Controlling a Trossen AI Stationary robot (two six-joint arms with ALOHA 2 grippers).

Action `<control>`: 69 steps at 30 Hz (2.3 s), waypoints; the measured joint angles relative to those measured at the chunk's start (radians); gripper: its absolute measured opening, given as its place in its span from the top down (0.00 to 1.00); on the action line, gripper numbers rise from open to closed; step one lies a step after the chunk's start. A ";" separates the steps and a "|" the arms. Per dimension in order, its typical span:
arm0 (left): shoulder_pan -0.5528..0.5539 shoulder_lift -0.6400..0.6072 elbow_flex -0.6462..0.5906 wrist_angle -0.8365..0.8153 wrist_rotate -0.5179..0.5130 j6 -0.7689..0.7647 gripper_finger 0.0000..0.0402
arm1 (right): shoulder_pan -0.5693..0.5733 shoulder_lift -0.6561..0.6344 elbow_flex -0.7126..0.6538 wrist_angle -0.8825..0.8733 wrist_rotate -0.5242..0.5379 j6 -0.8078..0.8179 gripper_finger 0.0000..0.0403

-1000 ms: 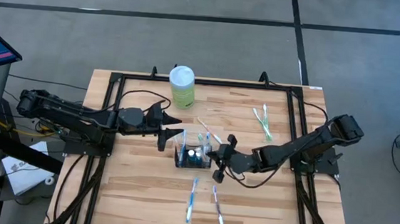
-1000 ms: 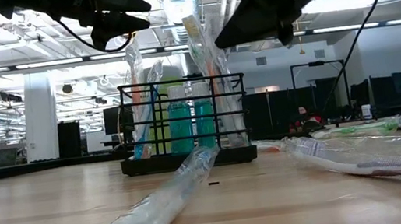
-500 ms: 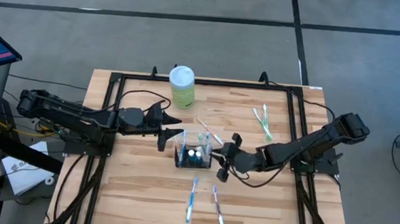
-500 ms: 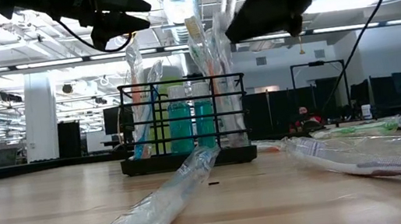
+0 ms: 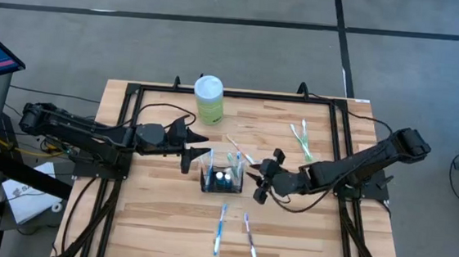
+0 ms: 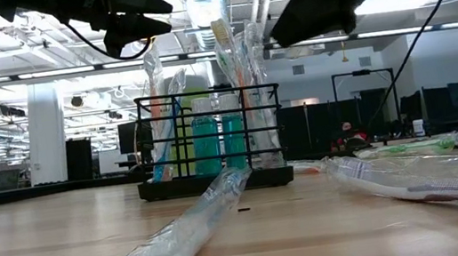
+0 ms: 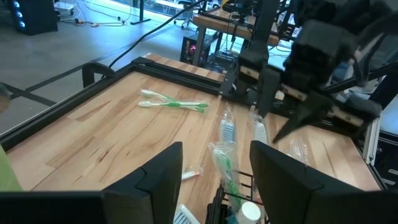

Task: Pick & Place toothbrushing station
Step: Put the orange toothbrush into the wire organizer

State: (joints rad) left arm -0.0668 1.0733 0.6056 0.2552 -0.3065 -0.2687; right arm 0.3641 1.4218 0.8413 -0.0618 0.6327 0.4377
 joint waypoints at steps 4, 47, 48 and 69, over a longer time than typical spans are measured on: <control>0.000 0.000 0.000 0.000 0.000 0.000 0.55 | 0.000 -0.066 0.000 -0.071 0.001 0.000 0.74; 0.000 0.000 0.000 0.045 0.019 -0.016 0.55 | -0.274 0.270 0.000 -0.203 -0.111 0.158 0.57; 0.000 0.000 0.000 0.045 0.019 -0.016 0.55 | -0.279 0.278 -0.001 -0.206 -0.112 0.162 0.57; 0.000 0.000 0.000 0.057 0.019 -0.016 0.55 | -0.290 0.295 -0.002 -0.135 -0.162 0.154 0.57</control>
State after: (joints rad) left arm -0.0669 1.0733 0.6056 0.3122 -0.2878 -0.2852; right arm 0.0746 1.7168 0.8394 -0.1966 0.4709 0.5915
